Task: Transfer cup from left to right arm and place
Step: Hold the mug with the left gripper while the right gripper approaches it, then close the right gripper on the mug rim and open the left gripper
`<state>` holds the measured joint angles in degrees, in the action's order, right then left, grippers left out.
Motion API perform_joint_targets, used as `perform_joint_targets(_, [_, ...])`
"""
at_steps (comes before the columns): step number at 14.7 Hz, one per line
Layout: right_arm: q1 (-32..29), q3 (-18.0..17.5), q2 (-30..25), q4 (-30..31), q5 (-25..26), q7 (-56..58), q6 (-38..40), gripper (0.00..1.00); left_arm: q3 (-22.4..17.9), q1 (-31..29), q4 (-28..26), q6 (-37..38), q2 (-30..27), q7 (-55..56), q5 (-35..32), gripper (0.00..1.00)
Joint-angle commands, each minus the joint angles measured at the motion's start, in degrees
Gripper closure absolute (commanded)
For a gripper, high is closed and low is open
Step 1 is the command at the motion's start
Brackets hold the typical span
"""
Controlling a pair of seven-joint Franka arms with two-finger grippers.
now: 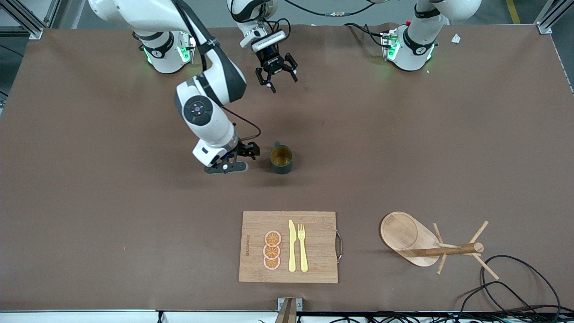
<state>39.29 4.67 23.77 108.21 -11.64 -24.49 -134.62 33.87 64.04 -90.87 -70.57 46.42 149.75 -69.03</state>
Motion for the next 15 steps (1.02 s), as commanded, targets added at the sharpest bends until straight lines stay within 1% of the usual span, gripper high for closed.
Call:
perform_joint_targets(1, [2.5, 0.5, 1.6, -0.1, -2.3, -2.1, -3.2, 0.00, 0.8, -0.8, -6.8, 0.3, -7.5, 0.3, 6.2, 0.01])
perform_joint_targets(3, [4.1, 0.5, 2.9, -0.4, -2.6, -3.2, -4.8, 0.00, 0.8, -0.9, -9.5, 0.3, -13.1, 0.4, 12.2, 0.00])
perform_joint_targets(5, [5.3, 0.5, 4.7, -0.7, -2.6, -5.1, -8.0, 0.00, 0.8, -1.0, -11.4, 0.4, -16.9, 0.6, 16.5, 0.00])
perform_joint_targets(7, [6.5, 0.6, 6.9, -2.0, -2.6, -6.4, -9.4, 0.05, 0.8, -1.0, -13.8, 0.4, -20.0, 0.6, 19.0, 0.00])
perform_joint_targets(8, [6.5, 0.6, 7.5, -2.6, -2.6, -7.0, -9.4, 0.11, 0.8, -1.0, -14.2, 0.4, -21.9, 0.6, 20.8, 0.00])
perform_joint_targets(9, [6.5, 0.6, 7.9, -2.9, -2.6, -7.9, -9.4, 0.22, 0.8, -1.0, -14.8, 0.4, -23.8, 0.5, 22.2, 0.00])
perform_joint_targets(10, [6.5, 0.6, 8.0, -2.9, -2.5, -8.6, -9.4, 0.36, 0.8, -1.1, -15.1, 0.4, -25.6, 0.5, 23.4, 0.00])
perform_joint_targets(11, [6.5, 0.6, 8.0, -2.9, -2.5, -8.4, -9.3, 0.55, 0.8, -1.1, -15.3, 0.4, -27.2, 0.4, 24.5, 0.00])
perform_joint_targets(12, [6.5, 0.6, 7.9, -3.0, -2.4, -7.9, -9.2, 0.77, 0.8, -1.4, -15.3, 0.4, -28.5, -0.2, 25.3, 0.00])
perform_joint_targets(13, [6.5, 0.6, 7.9, -3.4, -2.4, -8.5, -9.1, 1.00, 0.8, -2.9, -15.2, 0.4, -29.7, -0.4, 25.6, 0.00])
perform_joint_targets(15, [6.2, 0.6, 7.9, -4.1, -2.1, -7.4, -8.5, 1.00, 0.8, -4.7, -15.0, 0.4, -31.5, -1.9, 25.7, 0.00])
